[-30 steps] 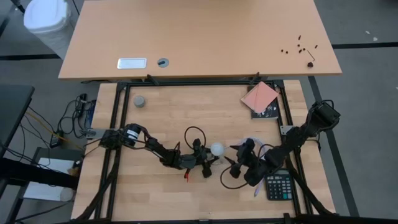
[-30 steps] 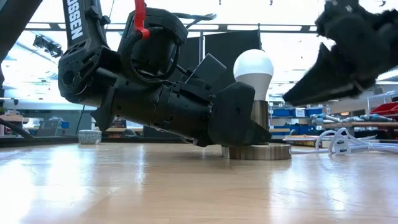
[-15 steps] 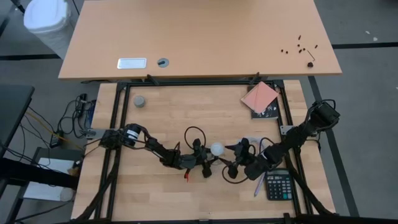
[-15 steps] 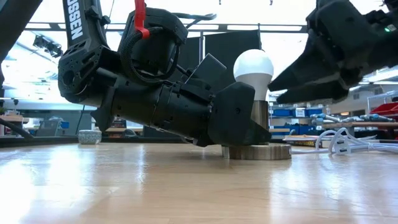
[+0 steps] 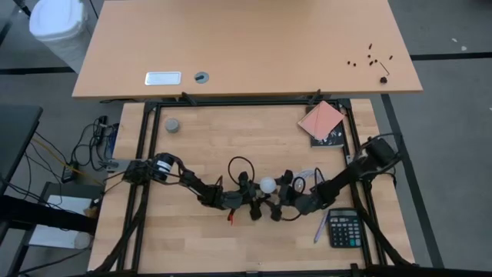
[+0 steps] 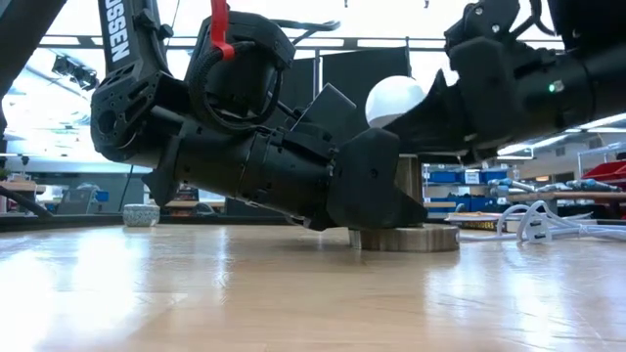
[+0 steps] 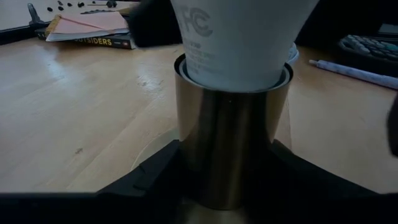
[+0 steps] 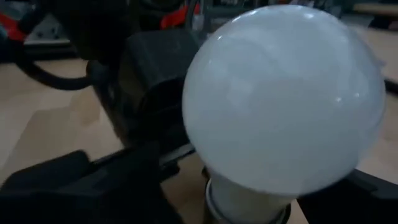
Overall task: Screw lightbulb
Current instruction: Insert the white lightbulb into the golden lamp, then remove the white lightbulb from the golden lamp
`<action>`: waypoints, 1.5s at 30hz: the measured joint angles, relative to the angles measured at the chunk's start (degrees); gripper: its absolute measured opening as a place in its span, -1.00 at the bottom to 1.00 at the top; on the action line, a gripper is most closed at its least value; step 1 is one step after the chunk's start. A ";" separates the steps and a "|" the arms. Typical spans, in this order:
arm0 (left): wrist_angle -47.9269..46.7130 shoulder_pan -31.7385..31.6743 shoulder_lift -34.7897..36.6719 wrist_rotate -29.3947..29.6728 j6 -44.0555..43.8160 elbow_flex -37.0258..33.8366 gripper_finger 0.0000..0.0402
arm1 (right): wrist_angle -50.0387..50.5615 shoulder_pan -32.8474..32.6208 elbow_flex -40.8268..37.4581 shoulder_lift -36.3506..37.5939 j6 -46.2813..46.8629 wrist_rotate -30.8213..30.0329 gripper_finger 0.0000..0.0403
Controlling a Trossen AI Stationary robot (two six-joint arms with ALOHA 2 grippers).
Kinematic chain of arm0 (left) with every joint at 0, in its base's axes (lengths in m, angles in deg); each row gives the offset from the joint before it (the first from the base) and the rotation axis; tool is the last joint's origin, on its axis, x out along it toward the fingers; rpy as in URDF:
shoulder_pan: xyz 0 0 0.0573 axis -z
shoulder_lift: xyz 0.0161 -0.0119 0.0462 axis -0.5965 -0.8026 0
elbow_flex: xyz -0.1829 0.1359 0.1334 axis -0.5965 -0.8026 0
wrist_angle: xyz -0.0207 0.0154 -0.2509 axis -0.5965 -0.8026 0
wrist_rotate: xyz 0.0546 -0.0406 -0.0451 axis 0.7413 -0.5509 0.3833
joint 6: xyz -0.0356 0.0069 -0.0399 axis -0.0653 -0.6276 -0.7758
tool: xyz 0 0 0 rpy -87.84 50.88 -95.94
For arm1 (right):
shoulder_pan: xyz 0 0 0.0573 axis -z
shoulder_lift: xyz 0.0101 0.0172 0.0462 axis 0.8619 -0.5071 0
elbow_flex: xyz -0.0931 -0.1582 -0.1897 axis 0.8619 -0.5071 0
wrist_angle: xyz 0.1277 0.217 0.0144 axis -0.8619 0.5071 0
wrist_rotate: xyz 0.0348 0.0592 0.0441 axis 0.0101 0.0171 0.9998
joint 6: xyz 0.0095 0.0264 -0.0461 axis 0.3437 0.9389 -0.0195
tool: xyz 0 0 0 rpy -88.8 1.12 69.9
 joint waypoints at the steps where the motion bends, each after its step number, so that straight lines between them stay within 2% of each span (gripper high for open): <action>1: -0.02 0.00 0.00 0.00 0.00 0.00 0.06 | -2.77 0.01 0.00 -1.05 -1.39 -0.43 0.67; 8: 0.00 0.00 0.00 -0.02 0.02 0.00 0.06 | -12.65 0.00 -0.02 -5.04 -5.26 -1.84 0.51; 16: -0.03 0.00 0.00 -0.07 0.04 0.00 0.06 | -14.75 0.03 -0.04 -5.25 -8.26 -5.19 0.36; 23: -0.10 0.00 0.00 -0.01 0.07 0.00 0.06 | -16.38 -0.07 -0.65 -5.25 -9.34 -4.51 0.21; 28: -0.26 -0.02 -0.04 -0.08 0.04 0.05 0.06 | -20.23 -0.04 -3.73 -5.25 -7.02 -1.51 0.07; 34: -0.26 -0.02 -0.04 -0.21 0.02 0.03 0.06 | -23.04 0.71 -6.22 -5.28 -5.03 2.88 0.03; 38: -0.26 -0.02 -0.04 0.00 0.02 0.00 0.06 | -23.36 2.14 -6.64 -5.23 -4.11 7.71 0.02; 45: 0.03 0.11 0.00 -1.40 1.58 -0.08 0.06 | -23.29 5.47 -6.69 -5.04 -7.79 19.84 -0.05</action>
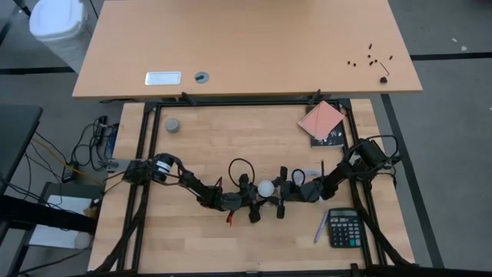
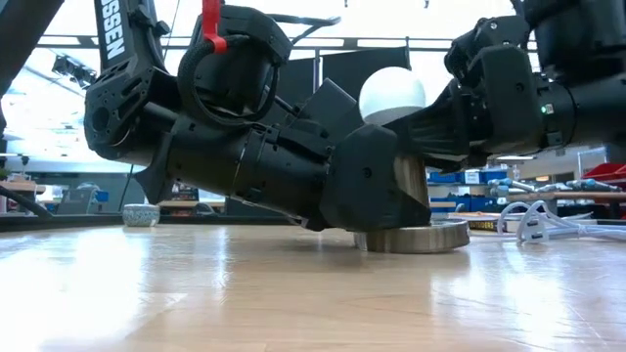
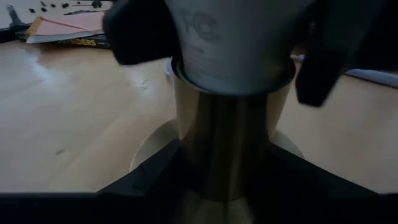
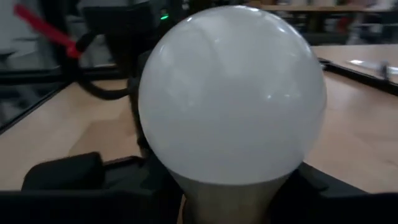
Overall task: Screw lightbulb
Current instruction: Remove the white lightbulb from the golden lamp
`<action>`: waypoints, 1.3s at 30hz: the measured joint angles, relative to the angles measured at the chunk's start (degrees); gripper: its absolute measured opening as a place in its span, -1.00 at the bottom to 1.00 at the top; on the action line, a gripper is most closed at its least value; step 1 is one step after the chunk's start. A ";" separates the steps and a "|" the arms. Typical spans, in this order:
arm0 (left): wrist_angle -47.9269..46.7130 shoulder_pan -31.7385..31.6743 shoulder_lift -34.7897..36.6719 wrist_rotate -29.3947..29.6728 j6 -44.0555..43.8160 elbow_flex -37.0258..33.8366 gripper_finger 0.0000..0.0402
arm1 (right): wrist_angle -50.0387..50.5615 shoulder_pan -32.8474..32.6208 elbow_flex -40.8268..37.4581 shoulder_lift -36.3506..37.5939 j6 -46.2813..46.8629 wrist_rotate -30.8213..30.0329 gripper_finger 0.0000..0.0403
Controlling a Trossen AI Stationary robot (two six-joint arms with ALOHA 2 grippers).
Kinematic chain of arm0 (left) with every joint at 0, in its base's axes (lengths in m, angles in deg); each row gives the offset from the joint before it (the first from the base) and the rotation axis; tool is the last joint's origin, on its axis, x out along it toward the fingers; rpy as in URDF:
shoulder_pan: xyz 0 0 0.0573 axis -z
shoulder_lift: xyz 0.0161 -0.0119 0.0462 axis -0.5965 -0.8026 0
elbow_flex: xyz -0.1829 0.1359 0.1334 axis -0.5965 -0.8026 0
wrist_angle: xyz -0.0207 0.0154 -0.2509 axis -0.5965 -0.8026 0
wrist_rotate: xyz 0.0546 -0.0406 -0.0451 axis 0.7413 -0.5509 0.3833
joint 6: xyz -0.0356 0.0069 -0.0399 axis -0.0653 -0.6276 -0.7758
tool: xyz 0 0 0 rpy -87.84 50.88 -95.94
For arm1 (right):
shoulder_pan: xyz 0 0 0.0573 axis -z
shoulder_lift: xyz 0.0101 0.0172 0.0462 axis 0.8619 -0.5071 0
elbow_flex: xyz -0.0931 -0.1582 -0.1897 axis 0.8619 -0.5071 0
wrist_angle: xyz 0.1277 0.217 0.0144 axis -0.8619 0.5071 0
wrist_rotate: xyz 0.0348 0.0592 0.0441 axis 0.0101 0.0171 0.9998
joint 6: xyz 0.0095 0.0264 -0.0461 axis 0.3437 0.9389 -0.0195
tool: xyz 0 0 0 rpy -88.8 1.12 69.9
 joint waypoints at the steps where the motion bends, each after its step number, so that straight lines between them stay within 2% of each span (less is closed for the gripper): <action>1: 0.04 0.00 0.00 -0.46 0.03 -0.02 0.06 | 0.06 0.49 -0.08 0.00 -0.23 1.87 -0.06; 6: 0.02 0.00 0.01 -1.45 0.24 -0.01 0.06 | -1.87 4.42 -2.22 0.11 0.66 13.99 -0.10; 9: 0.00 -0.07 0.00 -1.66 0.91 0.11 0.06 | -3.93 6.00 -4.10 0.09 2.64 16.72 -0.11; 12: -0.07 -0.26 -0.04 -1.77 1.05 0.17 0.06 | -5.19 6.02 -6.14 0.87 5.90 15.57 -0.05; 16: -0.16 -0.24 -0.04 -1.70 1.01 0.14 0.06 | -4.70 3.64 -7.52 3.06 6.89 13.12 0.13; 22: -0.10 -0.22 -0.04 -1.88 0.32 0.09 0.06 | 2.68 -0.49 -7.09 7.84 7.90 1.91 0.47; 25: -0.09 -0.22 -0.04 -1.89 0.21 0.09 0.06 | 14.20 -1.78 -4.72 11.80 10.69 -0.99 0.59; 29: -0.07 -0.22 -0.04 -1.92 0.17 0.09 0.06 | 39.31 -2.28 1.20 17.67 18.02 -1.74 0.65; 33: -0.07 -0.22 -0.04 -1.98 0.11 0.09 0.06 | 63.89 -1.71 10.03 22.19 24.40 0.98 0.64; 39: -0.04 -0.22 -0.02 -2.07 -0.03 0.09 0.06 | 93.05 0.24 24.93 23.04 25.10 7.13 0.64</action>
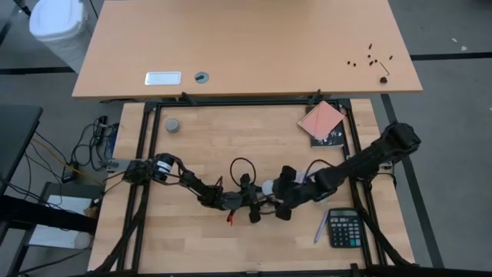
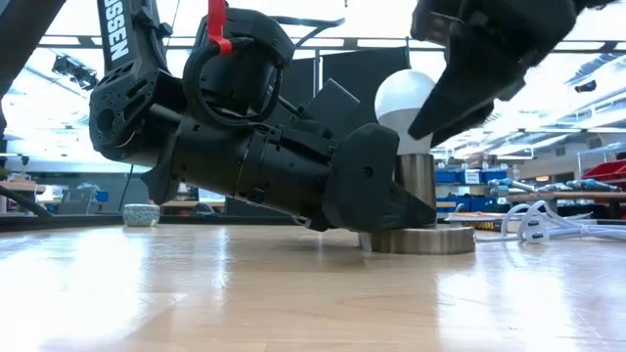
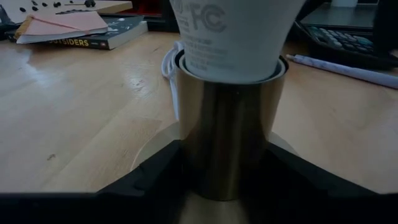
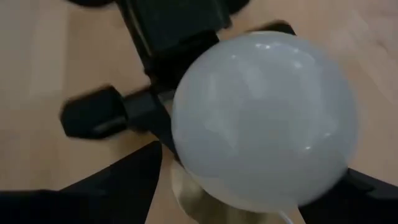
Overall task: Screw lightbulb
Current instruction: Remove the white lightbulb from the golden lamp
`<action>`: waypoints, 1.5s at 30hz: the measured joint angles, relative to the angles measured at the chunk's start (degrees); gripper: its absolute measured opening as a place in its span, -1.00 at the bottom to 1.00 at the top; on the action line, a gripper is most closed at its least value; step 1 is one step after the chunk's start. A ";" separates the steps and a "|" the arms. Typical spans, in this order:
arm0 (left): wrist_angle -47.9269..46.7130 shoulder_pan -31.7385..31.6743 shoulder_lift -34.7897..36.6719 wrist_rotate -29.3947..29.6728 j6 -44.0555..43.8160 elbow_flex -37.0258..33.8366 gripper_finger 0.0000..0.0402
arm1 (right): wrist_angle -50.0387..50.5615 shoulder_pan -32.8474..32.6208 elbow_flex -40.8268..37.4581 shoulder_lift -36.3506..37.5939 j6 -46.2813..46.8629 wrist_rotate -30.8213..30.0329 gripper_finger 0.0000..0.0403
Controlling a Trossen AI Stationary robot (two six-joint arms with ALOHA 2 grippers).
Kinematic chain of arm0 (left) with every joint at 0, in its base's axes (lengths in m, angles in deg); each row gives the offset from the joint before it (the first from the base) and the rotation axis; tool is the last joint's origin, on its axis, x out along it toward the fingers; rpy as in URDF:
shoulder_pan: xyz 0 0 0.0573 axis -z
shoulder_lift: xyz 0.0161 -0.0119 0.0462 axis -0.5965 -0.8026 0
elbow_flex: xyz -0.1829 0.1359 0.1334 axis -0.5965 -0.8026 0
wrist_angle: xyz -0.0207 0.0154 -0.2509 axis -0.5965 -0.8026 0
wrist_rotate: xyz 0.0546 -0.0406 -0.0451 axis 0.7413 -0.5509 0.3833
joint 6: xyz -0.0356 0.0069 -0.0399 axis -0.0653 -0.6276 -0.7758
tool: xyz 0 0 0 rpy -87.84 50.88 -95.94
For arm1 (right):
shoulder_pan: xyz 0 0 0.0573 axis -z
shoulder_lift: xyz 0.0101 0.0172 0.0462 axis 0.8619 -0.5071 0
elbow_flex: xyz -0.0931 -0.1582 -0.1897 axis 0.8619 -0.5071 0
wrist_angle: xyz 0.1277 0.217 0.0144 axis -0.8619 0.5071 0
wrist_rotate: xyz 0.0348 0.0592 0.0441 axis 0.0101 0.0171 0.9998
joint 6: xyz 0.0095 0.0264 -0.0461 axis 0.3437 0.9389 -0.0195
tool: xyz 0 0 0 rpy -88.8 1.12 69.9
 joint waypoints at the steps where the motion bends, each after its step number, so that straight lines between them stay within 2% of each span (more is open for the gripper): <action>1: 0.01 0.00 0.00 0.00 -0.01 0.00 0.06 | 2.53 0.51 1.57 0.00 0.00 0.99 0.64; 6: 0.01 0.00 0.00 -0.02 -0.04 0.00 0.06 | 9.91 4.07 7.26 -0.02 0.26 6.67 0.61; 11: 0.01 0.00 0.00 -0.06 -0.34 0.00 0.06 | 13.21 6.84 9.32 -0.02 2.76 9.66 0.60; 27: 0.01 -0.17 0.02 0.04 -1.51 0.00 0.06 | 17.07 7.40 10.85 -0.31 5.18 10.71 0.60; 37: 0.41 -0.62 0.00 0.22 -1.51 0.00 0.06 | 39.04 7.03 29.29 -13.69 1.88 10.50 0.60; 45: 0.57 -2.50 -0.04 0.26 1.29 0.52 0.06 | 44.74 8.63 35.75 -17.99 3.79 10.39 0.60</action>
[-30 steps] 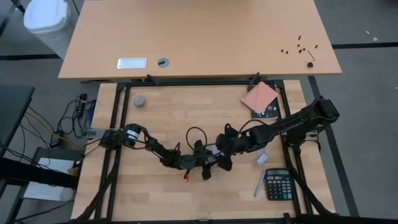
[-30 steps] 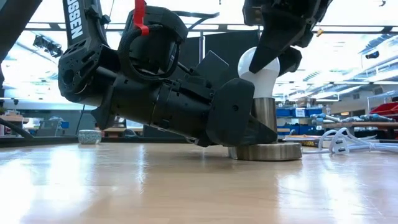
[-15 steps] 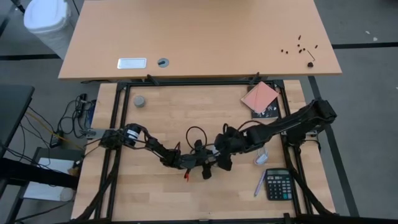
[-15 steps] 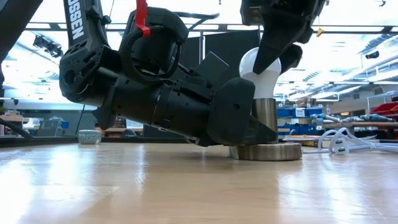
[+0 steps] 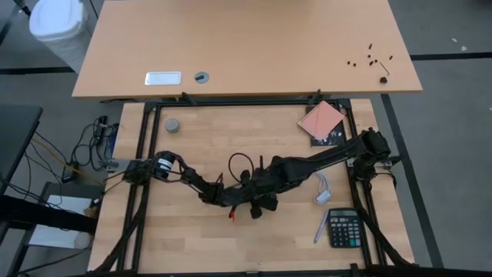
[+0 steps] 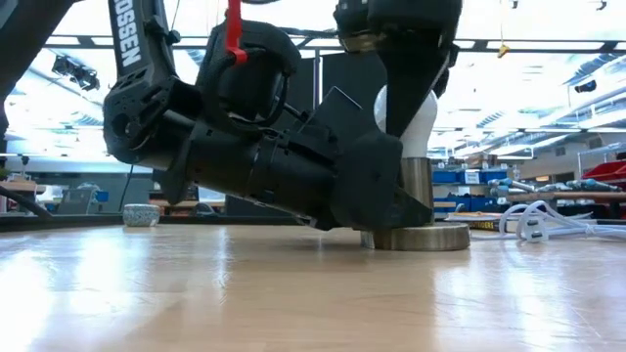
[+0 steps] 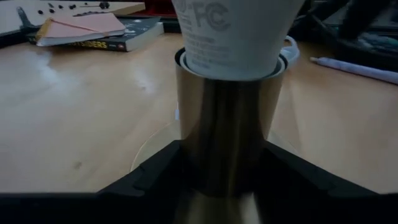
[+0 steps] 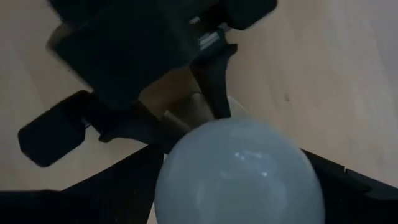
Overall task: Screw lightbulb
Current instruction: Remove the white lightbulb from the golden lamp
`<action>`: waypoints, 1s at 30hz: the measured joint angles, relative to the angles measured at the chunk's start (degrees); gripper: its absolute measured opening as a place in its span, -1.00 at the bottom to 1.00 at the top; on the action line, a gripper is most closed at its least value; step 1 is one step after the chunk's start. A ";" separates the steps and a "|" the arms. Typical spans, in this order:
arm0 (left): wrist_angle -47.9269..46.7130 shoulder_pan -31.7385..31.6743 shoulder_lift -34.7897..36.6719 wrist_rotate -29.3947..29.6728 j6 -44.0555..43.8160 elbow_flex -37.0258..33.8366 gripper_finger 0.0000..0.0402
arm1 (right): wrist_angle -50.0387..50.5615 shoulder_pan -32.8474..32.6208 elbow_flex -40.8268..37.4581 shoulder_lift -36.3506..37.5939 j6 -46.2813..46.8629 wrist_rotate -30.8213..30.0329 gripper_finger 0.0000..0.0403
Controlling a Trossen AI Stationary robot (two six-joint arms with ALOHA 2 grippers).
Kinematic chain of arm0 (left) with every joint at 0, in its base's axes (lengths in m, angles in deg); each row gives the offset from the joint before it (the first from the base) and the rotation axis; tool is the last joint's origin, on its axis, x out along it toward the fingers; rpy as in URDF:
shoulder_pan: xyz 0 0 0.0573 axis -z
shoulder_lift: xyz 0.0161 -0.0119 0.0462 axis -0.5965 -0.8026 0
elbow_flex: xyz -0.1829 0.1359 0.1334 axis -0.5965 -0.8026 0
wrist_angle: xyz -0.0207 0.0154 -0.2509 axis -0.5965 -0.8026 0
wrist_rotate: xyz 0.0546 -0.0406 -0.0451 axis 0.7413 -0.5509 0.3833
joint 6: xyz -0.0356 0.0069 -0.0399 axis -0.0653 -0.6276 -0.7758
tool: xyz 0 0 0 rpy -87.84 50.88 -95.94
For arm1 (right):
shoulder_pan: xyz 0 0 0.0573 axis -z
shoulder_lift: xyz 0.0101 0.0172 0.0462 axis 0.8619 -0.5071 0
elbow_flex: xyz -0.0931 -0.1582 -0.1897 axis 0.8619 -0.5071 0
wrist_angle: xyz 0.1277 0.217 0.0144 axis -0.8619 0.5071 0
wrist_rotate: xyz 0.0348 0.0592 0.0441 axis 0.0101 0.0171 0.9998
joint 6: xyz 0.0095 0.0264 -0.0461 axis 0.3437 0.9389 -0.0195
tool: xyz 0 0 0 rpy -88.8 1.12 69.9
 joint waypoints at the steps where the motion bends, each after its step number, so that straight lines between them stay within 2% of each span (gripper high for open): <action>1: 0.05 -0.39 -0.04 -0.02 0.58 0.12 0.06 | 0.73 0.41 0.02 0.02 0.56 -0.02 0.60; 13: -0.15 -3.23 -0.02 0.42 2.94 0.27 0.06 | 1.75 5.86 -1.35 0.94 -1.86 2.14 0.53; 20: -0.14 -3.29 -0.02 0.66 3.04 0.27 0.06 | 0.26 8.48 -1.79 0.94 2.23 3.93 0.52; 30: -0.14 -3.27 0.00 0.66 3.00 0.27 0.06 | 1.23 8.35 -1.81 0.94 5.70 3.91 0.52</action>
